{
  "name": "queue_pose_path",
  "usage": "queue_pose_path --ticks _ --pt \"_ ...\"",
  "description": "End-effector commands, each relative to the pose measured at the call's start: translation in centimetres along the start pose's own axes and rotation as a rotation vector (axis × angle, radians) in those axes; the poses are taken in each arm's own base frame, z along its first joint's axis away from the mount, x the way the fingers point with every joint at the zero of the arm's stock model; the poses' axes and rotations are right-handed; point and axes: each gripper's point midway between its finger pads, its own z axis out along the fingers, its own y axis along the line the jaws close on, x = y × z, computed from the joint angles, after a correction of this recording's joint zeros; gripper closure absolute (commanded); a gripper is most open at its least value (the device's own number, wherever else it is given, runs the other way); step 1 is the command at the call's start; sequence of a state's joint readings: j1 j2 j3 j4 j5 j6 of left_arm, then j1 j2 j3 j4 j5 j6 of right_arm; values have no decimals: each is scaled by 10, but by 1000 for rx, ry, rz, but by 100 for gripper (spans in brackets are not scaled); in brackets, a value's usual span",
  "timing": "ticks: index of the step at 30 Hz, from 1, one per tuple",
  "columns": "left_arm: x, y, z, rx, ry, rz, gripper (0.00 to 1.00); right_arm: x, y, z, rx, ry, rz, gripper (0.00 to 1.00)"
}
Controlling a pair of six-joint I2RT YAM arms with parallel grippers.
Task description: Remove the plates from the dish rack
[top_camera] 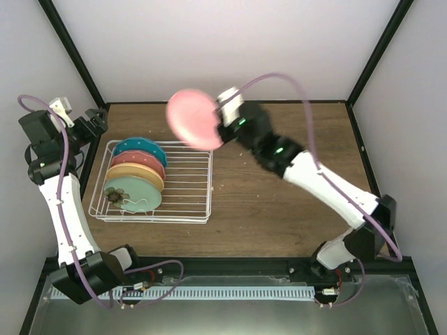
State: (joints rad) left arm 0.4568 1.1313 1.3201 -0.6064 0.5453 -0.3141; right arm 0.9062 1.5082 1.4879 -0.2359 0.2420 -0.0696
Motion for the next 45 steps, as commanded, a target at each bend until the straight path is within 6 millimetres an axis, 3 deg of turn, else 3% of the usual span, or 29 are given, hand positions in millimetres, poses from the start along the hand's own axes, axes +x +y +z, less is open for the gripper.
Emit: queue_pose_path --ticks 1,2,4,10,14,20,24,27,33,42,44,45 --pt "-2 -6 -2 35 -14 17 0 -41 -132 -38 229 -100 224 99" --pt "0 -6 -2 34 -13 20 0 -33 -162 -41 275 -86 259 99" --pt "3 -6 -2 37 -8 24 0 -14 -197 -45 312 -59 340 99" --pt "14 -6 -6 41 15 30 0 90 -295 -63 485 88 700 99" --pt "23 -6 -10 38 38 44 0 152 -335 -90 577 141 885 99" --pt "39 -4 -9 46 83 32 0 222 -378 -143 727 188 1041 99" --pt "41 -4 -9 52 88 35 0 261 -397 -168 779 185 1138 99" --pt "40 -4 -8 54 88 36 0 284 -406 -173 803 210 1173 99" --pt "41 -7 -12 56 82 37 0 338 -404 -166 817 303 1236 99" --pt "44 -8 -20 41 71 35 0 385 -396 -160 839 398 1277 99" --pt "45 -7 -20 39 71 29 0 391 -396 -159 842 415 1277 92" --pt "45 -8 -20 39 72 27 0 394 -396 -159 847 428 1281 82"
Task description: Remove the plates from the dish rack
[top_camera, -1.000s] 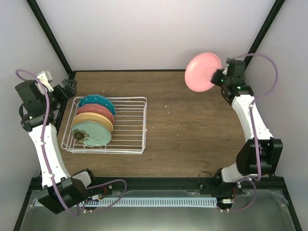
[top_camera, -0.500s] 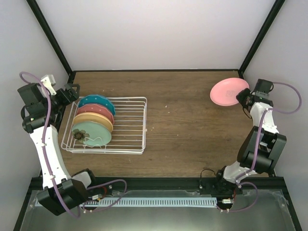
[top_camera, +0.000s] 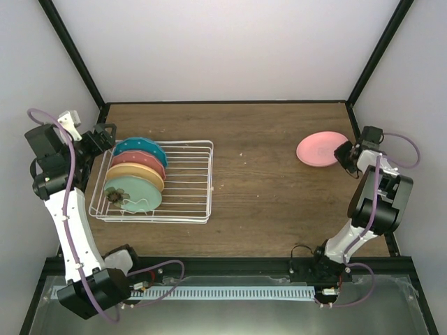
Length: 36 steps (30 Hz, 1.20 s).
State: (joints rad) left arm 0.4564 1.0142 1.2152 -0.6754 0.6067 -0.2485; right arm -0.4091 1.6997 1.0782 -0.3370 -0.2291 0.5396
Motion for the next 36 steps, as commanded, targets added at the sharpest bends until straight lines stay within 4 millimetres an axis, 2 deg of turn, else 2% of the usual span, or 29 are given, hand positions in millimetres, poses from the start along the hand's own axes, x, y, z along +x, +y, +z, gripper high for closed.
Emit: queue_pose_path --ticks 1,3,6,10,14,17,19,21,23,24,25,27,29,31,36 --pt "5 1 -2 -7 5 -10 0 -8 -5 7 21 -14 -8 73" --pt "5 1 -3 -8 1 -10 0 -6 -6 10 27 -6 -12 56" --pt "5 1 -3 -12 1 -17 0 -5 -12 11 59 2 -21 42" --pt "7 3 -2 -15 3 -25 0 -7 -21 7 117 -9 -42 35" --pt "5 2 -4 -19 -3 -17 0 -18 -19 -14 139 -64 -66 30" --pt "5 3 -5 -27 -2 -11 0 -32 8 -49 54 -150 -119 30" --pt "7 4 -5 -34 1 -11 0 -40 48 -87 -87 -246 -210 30" --pt "9 6 -5 -44 6 -15 0 -33 101 -122 -264 -317 -371 30" --pt "10 9 -4 -55 10 -20 0 -2 165 -154 -454 -342 -577 29" --pt "11 10 -4 -59 14 -21 0 21 197 -172 -555 -356 -687 29" --pt "12 11 -3 -61 18 -20 0 50 227 -190 -657 -364 -794 29" --pt "13 13 -2 -67 24 -19 0 106 270 -222 -851 -368 -958 29" --pt "14 14 0 -66 30 -22 0 156 297 -244 -1009 -334 -1051 31" --pt "14 14 2 -61 35 -24 0 201 313 -253 -1110 -278 -1115 34" --pt "15 15 4 -55 39 -26 0 315 338 -253 -1250 -131 -1312 35"
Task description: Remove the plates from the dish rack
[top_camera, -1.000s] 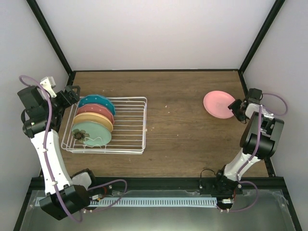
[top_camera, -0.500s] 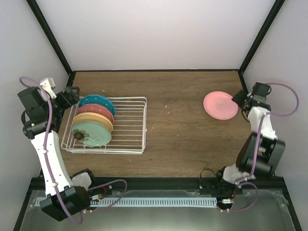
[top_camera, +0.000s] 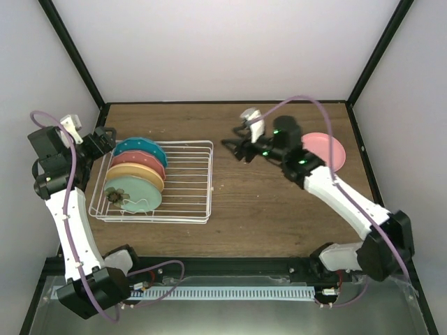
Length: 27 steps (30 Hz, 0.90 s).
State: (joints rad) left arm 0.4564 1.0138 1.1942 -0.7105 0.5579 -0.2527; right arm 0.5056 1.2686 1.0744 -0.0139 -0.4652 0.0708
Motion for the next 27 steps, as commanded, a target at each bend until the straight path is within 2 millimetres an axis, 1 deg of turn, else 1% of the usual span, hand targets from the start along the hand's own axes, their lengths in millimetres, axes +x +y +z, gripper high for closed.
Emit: queue_pose_path --ticks 1,3,5,7,10,13,18,19,22,27 --pt "3 0 0 6 3 13 0 23 64 48 -174 54 -137 35" --pt "4 0 0 5 3 14 0 31 90 68 -243 70 -168 35" --pt "6 0 -1 5 -1 17 0 40 110 87 -295 91 -203 34" --pt "8 1 -1 0 -1 13 0 43 128 106 -339 98 -228 34" --pt "9 0 -3 3 -5 14 0 47 149 126 -389 100 -258 34" --pt "10 0 -4 7 -4 12 0 51 165 142 -422 99 -276 36" --pt "11 0 -4 5 -3 13 0 59 193 162 -482 107 -299 39" --pt "11 0 -4 4 -3 12 0 64 197 167 -491 117 -301 40" --pt "12 1 -2 4 1 8 0 72 213 178 -511 127 -320 41" --pt "14 2 0 8 8 4 0 85 227 191 -520 138 -320 44"
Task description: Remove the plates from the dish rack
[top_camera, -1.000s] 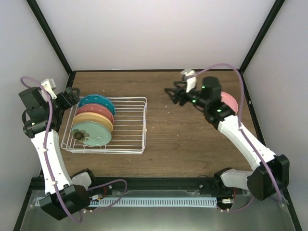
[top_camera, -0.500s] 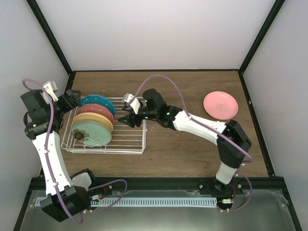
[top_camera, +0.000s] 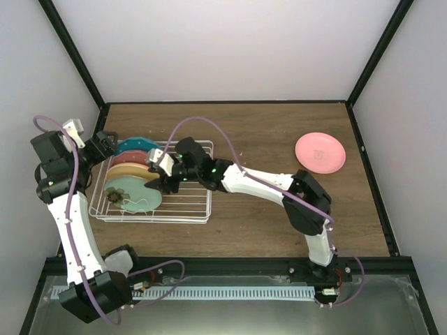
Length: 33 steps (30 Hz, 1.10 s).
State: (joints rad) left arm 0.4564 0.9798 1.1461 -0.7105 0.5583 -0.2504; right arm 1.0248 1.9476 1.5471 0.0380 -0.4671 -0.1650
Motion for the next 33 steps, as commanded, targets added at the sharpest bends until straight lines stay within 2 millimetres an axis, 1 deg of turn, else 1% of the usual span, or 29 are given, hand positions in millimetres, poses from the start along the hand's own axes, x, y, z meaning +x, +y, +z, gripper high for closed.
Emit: queue_pose_path --ticks 1,6,15,18,23,26,28,30,33 --pt "1 -1 1 10 -3 9 0 -14 5 13 3 -32 -32 45" --pt "2 -1 1 13 0 9 0 -10 3 25 14 -28 -28 46" --pt "5 -1 0 12 7 5 0 12 -7 43 51 1 -17 46" --pt "6 -2 -1 16 11 2 0 21 -10 49 63 15 -10 49" --pt "6 -3 -2 19 15 4 0 32 -6 55 55 34 -8 54" --pt "6 -4 -2 19 16 2 0 36 -4 56 52 41 -1 59" --pt "7 -4 -2 20 16 1 0 33 -2 53 52 31 1 60" --pt "7 -4 -2 22 18 -1 0 31 0 52 52 23 -3 66" --pt "8 -4 -1 24 20 -6 0 31 2 51 49 29 -4 78"
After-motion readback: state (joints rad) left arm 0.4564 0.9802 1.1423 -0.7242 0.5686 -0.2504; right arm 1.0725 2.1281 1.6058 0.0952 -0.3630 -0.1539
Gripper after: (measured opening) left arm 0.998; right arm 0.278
